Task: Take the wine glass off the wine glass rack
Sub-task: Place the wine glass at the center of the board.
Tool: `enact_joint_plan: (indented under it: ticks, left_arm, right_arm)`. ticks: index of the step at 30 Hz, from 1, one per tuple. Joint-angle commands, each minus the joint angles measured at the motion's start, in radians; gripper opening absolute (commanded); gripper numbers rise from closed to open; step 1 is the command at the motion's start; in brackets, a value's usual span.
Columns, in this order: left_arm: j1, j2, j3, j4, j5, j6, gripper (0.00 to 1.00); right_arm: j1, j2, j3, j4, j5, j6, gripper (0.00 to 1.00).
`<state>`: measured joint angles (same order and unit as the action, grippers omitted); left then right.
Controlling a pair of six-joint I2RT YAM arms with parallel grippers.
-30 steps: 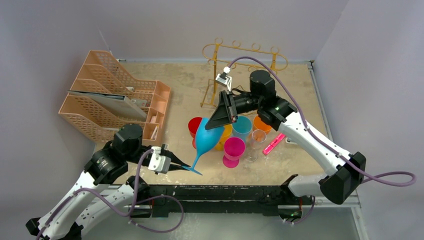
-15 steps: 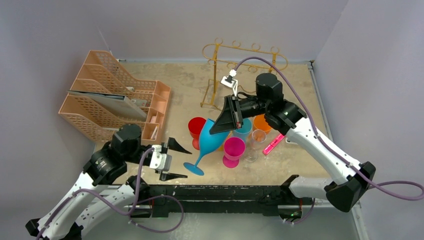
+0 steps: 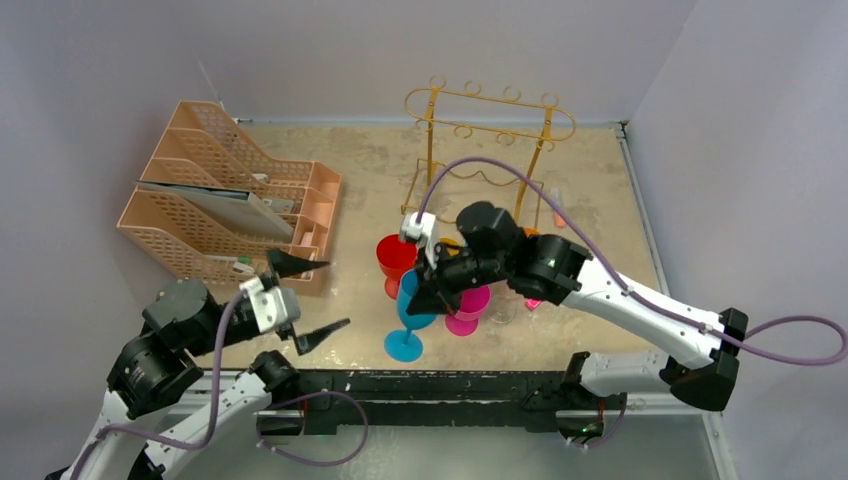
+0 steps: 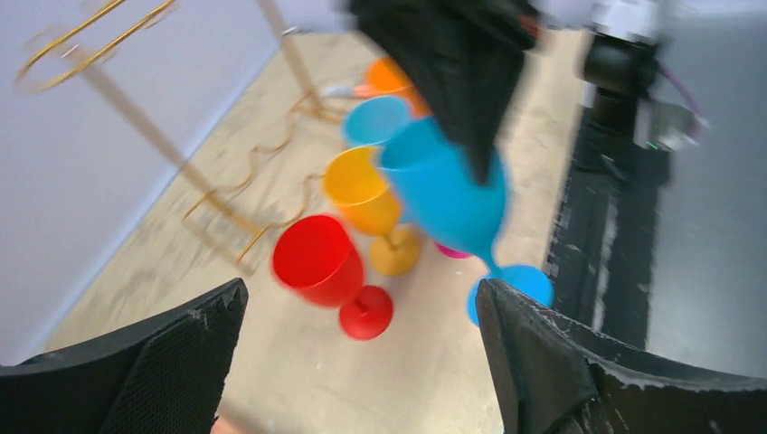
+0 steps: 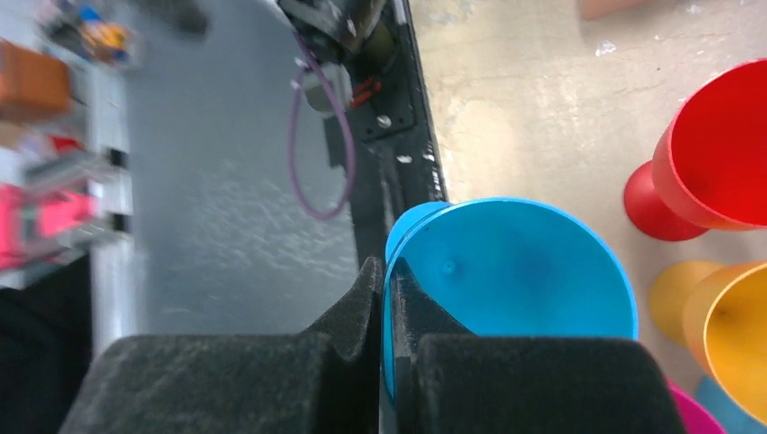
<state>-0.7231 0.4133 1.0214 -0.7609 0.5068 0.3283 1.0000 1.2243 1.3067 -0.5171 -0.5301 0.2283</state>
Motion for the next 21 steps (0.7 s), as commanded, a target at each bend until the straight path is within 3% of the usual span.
enact_joint_plan:
  ticks: [1, 3, 9, 17, 21]
  left_arm:
    - [-0.002, 0.015, 0.041, 0.044, -0.471, -0.282, 0.98]
    - [-0.002, 0.078, 0.082, 0.003, -0.577, -0.382, 0.99]
    - [-0.002, 0.344, 0.250, -0.165, -0.603, -0.573, 0.96]
    - [-0.002, 0.367, 0.238, -0.148, -0.690, -0.657, 0.98]
    - [-0.002, 0.393, 0.272, -0.210, -0.732, -0.680, 0.99]
  right_arm:
    - [0.131, 0.005, -0.074, 0.028, 0.285, -0.275, 0.00]
    - [0.163, 0.013, -0.131, 0.094, 0.358, -0.327, 0.00]
    - [0.219, 0.058, -0.289, 0.292, 0.505, -0.421, 0.00]
    - [0.230, 0.112, -0.378, 0.472, 0.576, -0.415, 0.00]
    - [0.230, 0.107, -0.353, 0.418, 0.588, -0.416, 0.16]
